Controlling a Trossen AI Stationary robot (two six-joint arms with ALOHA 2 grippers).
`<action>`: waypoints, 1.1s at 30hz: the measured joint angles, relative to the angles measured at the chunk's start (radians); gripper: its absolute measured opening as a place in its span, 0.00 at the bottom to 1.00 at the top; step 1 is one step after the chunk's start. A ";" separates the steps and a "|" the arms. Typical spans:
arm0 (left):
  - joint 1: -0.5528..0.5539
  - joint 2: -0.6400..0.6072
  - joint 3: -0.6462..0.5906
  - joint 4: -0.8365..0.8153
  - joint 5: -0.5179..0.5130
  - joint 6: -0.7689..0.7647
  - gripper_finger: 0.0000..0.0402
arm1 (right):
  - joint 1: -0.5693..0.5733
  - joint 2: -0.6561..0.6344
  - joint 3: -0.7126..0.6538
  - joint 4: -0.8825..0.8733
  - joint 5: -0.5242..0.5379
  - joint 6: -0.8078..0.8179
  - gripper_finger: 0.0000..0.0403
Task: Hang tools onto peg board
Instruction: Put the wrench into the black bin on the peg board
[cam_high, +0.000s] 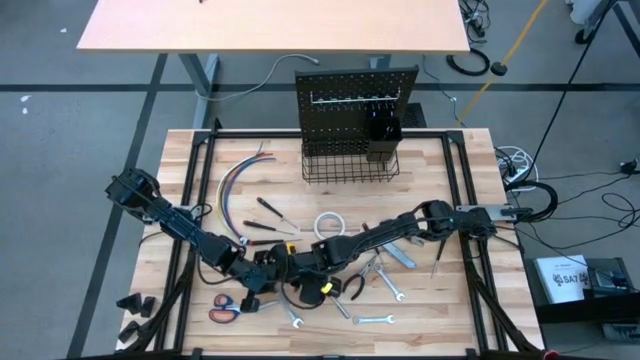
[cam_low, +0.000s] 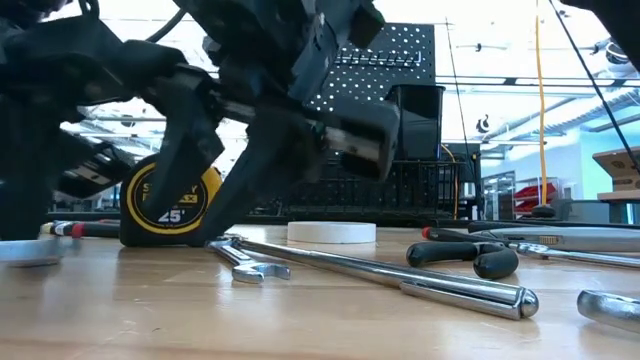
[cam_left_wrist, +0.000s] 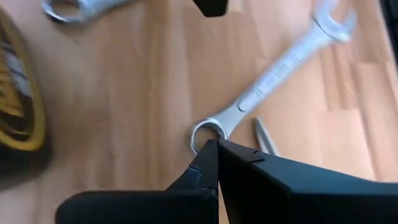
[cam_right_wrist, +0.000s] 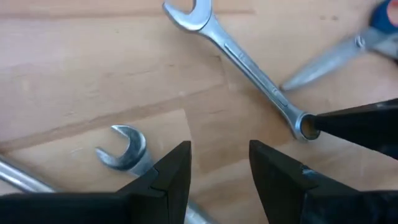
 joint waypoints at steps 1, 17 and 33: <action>0.000 0.000 0.000 0.000 0.008 0.000 0.00 | 0.000 0.003 0.000 0.005 0.000 -0.023 0.38; 0.002 0.003 0.000 0.004 0.004 -0.028 0.00 | 0.056 -0.001 0.008 -0.085 0.441 -0.160 0.38; 0.053 0.005 -0.002 0.023 -0.027 -0.064 0.00 | -0.032 -0.234 -0.107 -0.604 0.175 0.798 0.15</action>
